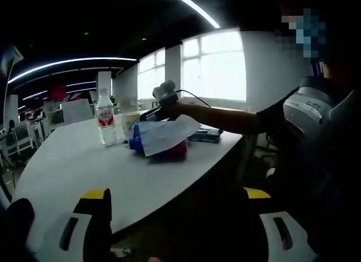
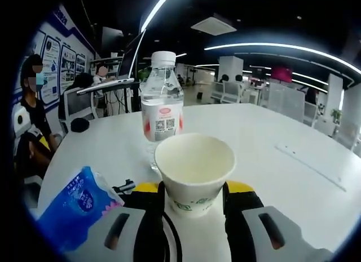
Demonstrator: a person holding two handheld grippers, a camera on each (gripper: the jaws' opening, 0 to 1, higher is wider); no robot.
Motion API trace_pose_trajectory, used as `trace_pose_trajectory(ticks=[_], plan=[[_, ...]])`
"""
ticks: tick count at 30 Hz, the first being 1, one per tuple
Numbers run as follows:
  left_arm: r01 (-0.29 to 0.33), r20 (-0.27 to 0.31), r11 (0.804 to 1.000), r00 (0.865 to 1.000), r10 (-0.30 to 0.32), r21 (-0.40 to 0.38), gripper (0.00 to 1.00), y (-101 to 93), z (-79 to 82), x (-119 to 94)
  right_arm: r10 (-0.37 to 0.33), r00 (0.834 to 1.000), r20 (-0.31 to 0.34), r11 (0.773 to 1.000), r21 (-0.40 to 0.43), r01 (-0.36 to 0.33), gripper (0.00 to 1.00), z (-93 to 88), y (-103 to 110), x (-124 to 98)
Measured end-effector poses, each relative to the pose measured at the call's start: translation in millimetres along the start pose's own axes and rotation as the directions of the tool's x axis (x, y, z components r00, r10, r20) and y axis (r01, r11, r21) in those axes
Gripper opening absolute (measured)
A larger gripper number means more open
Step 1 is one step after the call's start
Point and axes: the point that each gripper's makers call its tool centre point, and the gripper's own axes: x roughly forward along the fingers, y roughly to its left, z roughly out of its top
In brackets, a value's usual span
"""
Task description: Arrange the tabletop items into an orderly group along one side of the table until the central work area is clear of visible clutter.
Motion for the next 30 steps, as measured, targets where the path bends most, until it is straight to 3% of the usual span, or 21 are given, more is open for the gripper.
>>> trace_pose_trajectory(ticks=[17, 22, 30], plan=[[-0.002, -0.002, 1.000, 1.000, 0.002, 0.005, 0.94, -0.1, 2.2, -0.6, -0.012, 1.000, 0.015, 1.000, -0.013, 0.012, 0.46, 2.0, -4.0, -24.2], [-0.004, -0.001, 1.000, 1.000, 0.004, 0.010, 0.94, -0.5, 4.8, -0.5, -0.021, 0.999, 0.043, 1.000, -0.014, 0.022, 0.49, 7.9, -6.8, -41.7], [-0.002, 0.002, 1.000, 1.000, 0.002, 0.005, 0.94, -1.4, 6.2, 4.1, -0.039, 0.989, 0.139, 0.999, -0.003, 0.040, 0.60, 29.8, -10.6, -78.8]])
